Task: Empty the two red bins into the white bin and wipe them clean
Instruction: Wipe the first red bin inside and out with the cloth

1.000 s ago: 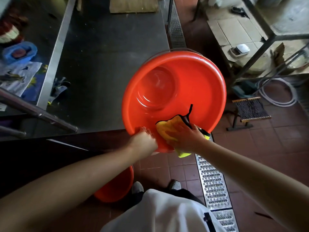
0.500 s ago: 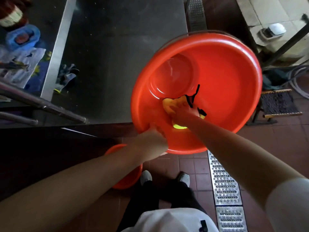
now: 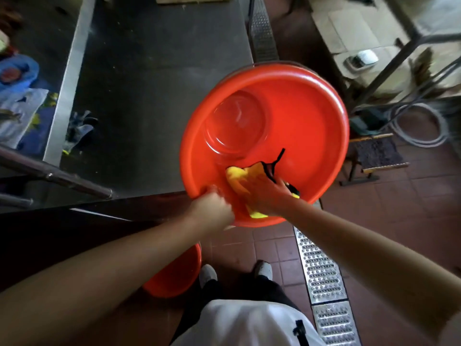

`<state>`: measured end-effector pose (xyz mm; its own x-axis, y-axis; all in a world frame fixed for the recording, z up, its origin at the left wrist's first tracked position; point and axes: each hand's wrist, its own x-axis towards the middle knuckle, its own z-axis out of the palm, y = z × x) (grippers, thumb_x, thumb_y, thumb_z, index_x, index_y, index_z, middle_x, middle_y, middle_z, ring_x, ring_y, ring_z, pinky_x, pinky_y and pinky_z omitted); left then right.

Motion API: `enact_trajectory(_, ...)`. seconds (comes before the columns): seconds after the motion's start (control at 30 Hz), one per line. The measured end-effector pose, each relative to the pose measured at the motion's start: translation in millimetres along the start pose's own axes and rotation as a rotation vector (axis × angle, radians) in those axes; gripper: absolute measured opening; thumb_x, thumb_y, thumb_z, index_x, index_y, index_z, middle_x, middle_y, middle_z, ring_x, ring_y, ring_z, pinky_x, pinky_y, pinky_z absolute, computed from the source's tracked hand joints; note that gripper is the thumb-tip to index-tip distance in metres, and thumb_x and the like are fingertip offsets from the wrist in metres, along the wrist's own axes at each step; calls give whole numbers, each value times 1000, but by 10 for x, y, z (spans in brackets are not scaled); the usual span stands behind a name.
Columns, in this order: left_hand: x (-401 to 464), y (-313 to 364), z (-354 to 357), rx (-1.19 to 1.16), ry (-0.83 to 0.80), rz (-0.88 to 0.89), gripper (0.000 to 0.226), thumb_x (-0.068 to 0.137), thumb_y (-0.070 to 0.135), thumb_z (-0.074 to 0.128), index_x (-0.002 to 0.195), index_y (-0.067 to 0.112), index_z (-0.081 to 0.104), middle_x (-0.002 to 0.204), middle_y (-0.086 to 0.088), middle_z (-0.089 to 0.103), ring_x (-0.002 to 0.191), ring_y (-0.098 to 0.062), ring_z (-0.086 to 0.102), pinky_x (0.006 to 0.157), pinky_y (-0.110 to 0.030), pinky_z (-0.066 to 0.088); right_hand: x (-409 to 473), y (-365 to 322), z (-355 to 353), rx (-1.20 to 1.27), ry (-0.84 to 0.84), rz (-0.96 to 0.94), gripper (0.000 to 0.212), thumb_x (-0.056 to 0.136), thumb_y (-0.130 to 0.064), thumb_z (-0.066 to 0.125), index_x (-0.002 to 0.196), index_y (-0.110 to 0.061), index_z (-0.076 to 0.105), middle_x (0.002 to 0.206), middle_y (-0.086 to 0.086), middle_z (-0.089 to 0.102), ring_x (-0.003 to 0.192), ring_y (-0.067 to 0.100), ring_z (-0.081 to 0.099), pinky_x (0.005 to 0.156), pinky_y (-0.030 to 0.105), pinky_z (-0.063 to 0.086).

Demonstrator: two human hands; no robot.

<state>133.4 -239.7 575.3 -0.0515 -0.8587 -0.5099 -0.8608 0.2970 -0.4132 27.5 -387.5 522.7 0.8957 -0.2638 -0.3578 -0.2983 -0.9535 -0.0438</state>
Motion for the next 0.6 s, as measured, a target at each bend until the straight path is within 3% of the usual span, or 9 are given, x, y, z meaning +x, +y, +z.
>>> enact_trajectory(0.07,-26,-20,-28,-41,51,-33,38,61,48,75,63,11,73,63,-10,68,60,-29,65,62,-36,50,-249,-17,2,109,-30,4,63,90,-65,28,146,-37,23,138,4,37,127,36,35,100,64,37)
enact_trajectory(0.17,-44,-29,-36,-2,50,-68,26,54,38,78,60,13,73,57,-6,66,54,-25,63,59,-33,47,-560,-6,38,104,-147,9,104,69,-91,37,156,-40,13,159,-6,28,148,25,23,114,57,27)
enact_trajectory(0.23,-58,-52,-33,26,61,-54,19,58,33,75,65,15,75,60,-4,68,56,-23,64,61,-31,48,-636,31,45,-25,-126,-14,112,69,-85,50,159,-36,5,162,-7,25,150,20,22,112,49,33)
enact_trajectory(0.3,-72,-139,-38,37,80,-52,17,64,29,71,72,15,76,66,-2,70,61,-21,65,64,-29,48,-638,61,-13,-51,-89,-27,107,75,-70,61,160,-35,7,161,-6,29,148,20,27,109,45,37)
enact_trajectory(0.43,-176,-376,90,-12,59,-59,35,94,34,49,112,10,66,105,-13,70,98,-30,64,89,-41,45,-685,271,-158,-192,70,-116,72,77,-48,64,145,-27,51,134,4,61,128,30,55,101,46,46)
enact_trajectory(0.5,-255,-518,87,40,10,-82,49,95,47,47,122,9,63,117,-16,67,110,-33,61,102,-48,37,-700,372,-232,-330,6,-111,67,79,-43,66,142,-25,52,131,7,61,128,33,53,101,46,45)
enact_trajectory(0.6,-309,-645,42,98,-74,-148,65,95,57,44,137,9,53,138,-21,55,134,-43,42,115,-62,11,-648,369,-307,-379,-71,-116,62,87,-33,54,146,-18,40,133,12,55,131,38,45,102,50,38)
